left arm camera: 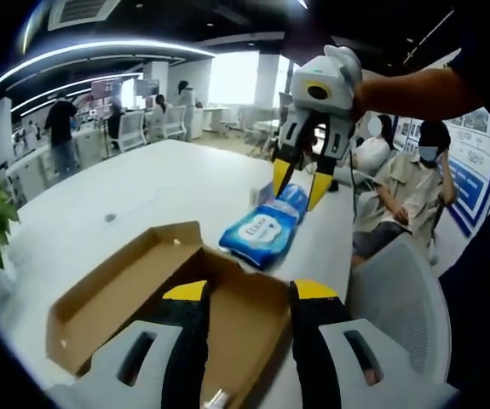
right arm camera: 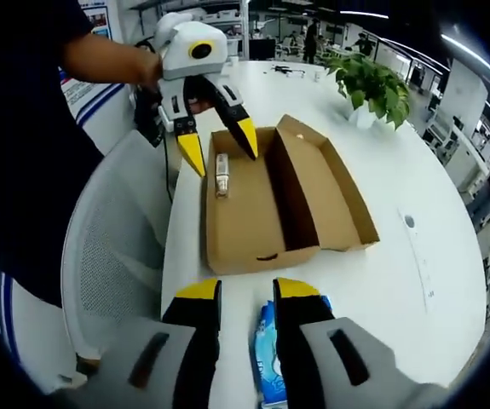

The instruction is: Operate the shoe box by opening the lid, removing the specified soft item, and placing it in the target area until the item is outside and the box remains undamaged.

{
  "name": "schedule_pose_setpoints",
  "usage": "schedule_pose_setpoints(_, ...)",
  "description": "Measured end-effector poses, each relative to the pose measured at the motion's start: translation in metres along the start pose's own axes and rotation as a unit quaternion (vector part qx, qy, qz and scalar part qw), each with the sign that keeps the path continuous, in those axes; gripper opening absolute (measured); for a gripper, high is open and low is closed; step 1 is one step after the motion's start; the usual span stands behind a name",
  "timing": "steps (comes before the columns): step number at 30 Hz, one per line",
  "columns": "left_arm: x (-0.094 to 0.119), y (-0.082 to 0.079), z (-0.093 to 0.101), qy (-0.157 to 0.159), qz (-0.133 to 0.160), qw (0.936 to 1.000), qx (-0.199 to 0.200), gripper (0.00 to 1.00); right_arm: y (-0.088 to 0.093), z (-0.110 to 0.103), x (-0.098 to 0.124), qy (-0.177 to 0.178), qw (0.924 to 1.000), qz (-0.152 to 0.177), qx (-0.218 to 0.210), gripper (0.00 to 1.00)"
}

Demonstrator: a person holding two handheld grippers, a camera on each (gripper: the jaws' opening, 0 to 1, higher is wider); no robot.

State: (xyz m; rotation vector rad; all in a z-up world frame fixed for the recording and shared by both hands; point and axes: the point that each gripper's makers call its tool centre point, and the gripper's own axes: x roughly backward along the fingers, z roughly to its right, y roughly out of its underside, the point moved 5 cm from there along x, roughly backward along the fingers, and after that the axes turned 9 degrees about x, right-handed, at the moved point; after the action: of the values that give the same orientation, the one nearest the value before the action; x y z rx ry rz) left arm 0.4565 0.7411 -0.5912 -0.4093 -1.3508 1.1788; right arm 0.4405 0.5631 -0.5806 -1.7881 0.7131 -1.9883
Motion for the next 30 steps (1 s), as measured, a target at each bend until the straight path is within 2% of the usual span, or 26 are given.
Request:
schedule_pose_setpoints(13,0.029,0.016,-0.026,-0.022,-0.010,0.9997,0.005,0.36,-0.029,-0.004,-0.029,0.002,0.9998,0.022,-0.002,0.21)
schedule_pose_setpoints(19,0.042,0.032,-0.043,-0.038,-0.026,0.9987,0.021,0.36,-0.041,-0.007,-0.047,0.004,0.9996,0.028,-0.003,0.21)
schedule_pose_setpoints(26,0.049,0.048,-0.057,-0.045,-0.057,0.9971,0.023,0.36,-0.054,-0.008,-0.065,-0.004,0.9994,0.034,0.004,0.21)
schedule_pose_setpoints(29,0.050,0.054,-0.064,-0.042,-0.077,0.9957,0.030,0.37,-0.059,-0.006,-0.073,-0.009,0.9993,0.036,0.005,0.20)
schedule_pose_setpoints(30,0.050,0.058,-0.065,-0.037,-0.092,0.9946,0.030,0.37,-0.060,-0.005,-0.075,-0.011,0.9992,0.037,0.006,0.20)
